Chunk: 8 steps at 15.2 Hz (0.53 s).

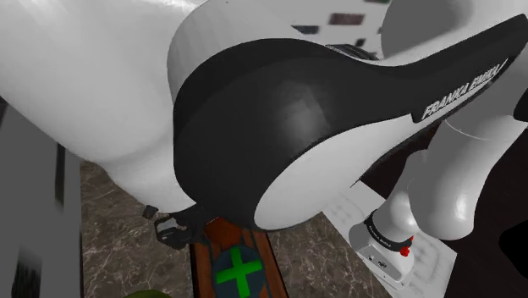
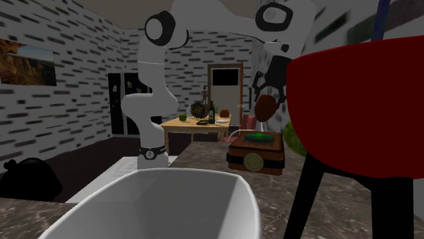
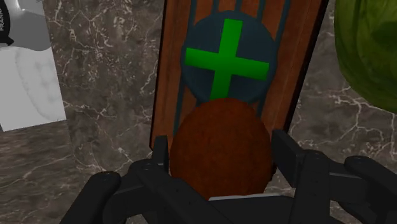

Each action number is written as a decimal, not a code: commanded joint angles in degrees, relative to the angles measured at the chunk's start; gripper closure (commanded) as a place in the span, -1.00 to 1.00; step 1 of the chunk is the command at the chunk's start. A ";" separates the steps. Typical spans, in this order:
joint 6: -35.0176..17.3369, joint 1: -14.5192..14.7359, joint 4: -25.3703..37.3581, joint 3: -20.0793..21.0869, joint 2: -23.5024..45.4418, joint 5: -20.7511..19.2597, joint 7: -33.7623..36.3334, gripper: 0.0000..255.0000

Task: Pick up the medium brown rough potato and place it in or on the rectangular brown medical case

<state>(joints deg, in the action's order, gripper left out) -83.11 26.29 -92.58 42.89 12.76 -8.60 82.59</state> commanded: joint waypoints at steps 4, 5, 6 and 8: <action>-1.64 1.21 -5.88 2.41 -5.59 4.75 3.49 1.00; -2.40 1.20 -6.61 2.38 -5.54 4.72 3.51 1.00; -3.15 1.19 -7.33 2.36 -5.48 4.67 3.54 1.00; -4.65 1.18 -8.70 2.32 -5.30 4.54 3.62 1.00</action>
<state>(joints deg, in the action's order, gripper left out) -87.04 27.47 -100.54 45.21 7.51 -4.10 86.14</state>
